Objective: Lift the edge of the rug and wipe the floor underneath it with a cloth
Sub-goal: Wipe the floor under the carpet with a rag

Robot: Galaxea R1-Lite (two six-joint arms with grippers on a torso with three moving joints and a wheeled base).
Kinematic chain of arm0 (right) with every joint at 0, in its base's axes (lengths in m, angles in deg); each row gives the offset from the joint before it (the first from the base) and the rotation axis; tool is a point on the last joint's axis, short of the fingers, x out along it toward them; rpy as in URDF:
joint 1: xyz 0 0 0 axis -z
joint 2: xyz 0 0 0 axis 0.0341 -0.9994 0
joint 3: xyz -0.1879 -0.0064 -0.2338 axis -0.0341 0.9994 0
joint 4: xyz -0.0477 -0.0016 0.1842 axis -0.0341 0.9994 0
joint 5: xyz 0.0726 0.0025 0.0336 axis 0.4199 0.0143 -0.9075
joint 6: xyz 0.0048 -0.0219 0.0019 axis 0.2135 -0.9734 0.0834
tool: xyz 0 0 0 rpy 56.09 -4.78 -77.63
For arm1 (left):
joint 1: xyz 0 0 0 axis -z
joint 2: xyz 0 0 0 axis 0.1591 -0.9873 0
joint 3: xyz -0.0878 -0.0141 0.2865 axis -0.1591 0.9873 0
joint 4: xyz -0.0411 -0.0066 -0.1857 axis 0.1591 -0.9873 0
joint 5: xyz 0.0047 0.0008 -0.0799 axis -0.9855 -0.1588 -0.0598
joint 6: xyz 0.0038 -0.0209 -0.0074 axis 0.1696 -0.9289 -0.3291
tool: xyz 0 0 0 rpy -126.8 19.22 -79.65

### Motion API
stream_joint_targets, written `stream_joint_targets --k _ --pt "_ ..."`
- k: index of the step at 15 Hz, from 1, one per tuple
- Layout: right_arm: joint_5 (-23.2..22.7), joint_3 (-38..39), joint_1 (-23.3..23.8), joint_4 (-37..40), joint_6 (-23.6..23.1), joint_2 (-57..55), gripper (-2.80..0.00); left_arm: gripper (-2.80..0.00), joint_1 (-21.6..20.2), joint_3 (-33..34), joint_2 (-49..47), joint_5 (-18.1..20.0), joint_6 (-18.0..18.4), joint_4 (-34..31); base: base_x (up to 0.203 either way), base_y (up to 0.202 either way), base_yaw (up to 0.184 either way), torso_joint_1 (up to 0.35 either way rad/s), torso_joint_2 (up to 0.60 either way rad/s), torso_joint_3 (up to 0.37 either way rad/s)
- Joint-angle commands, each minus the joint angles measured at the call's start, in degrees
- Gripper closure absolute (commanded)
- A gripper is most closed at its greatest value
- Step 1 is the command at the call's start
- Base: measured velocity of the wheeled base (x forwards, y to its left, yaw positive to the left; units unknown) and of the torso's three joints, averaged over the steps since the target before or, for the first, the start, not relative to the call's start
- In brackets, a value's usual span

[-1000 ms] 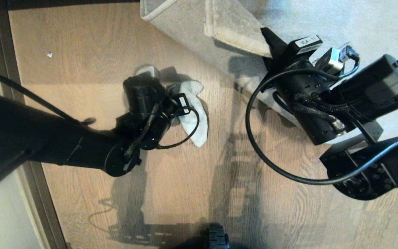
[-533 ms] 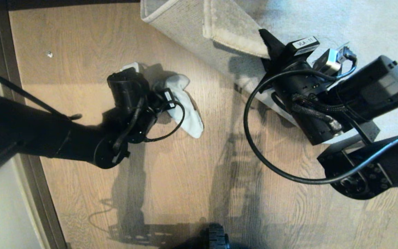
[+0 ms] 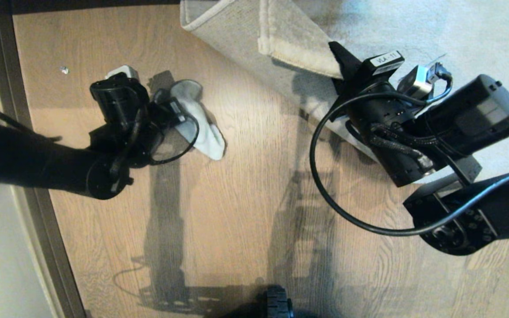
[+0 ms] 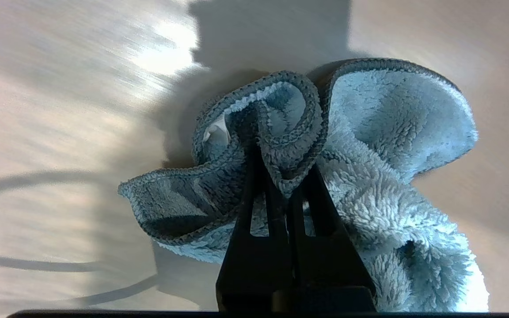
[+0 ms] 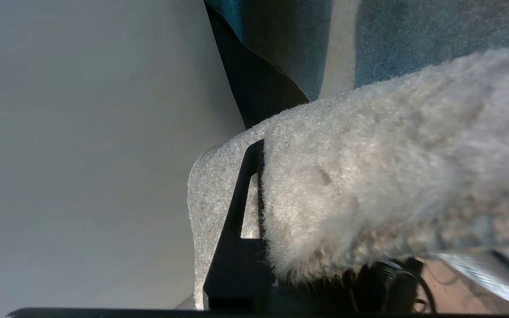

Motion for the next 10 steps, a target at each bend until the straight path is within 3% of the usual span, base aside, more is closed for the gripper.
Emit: stream_joint_targets --k 1,4,7,10 --pt "0.07 -0.04 0.05 -2.74 0.49 -0.27 0.0 0.0 -2.06 1.19 1.85 -0.21 -0.39 0.16 0.0 0.0 0.0 0.0 0.0 0.0" --pt "-0.02 0.05 0.14 -2.74 0.57 -0.27 0.0 0.0 -2.05 8.82 6.04 -0.09 -0.71 0.16 0.0 0.0 0.0 0.0 0.0 0.0" --pt "-0.02 0.13 0.14 -2.74 0.57 -0.53 0.0 0.0 0.61 21.17 13.92 0.2 -0.79 0.1 0.0 0.0 0.0 0.0 0.0 0.0" --pt "-0.02 0.23 0.14 -2.74 0.57 -0.53 0.0 0.0 9.94 30.1 22.36 0.15 -0.78 -0.18 0.0 0.0 0.0 0.0 0.0 0.0"
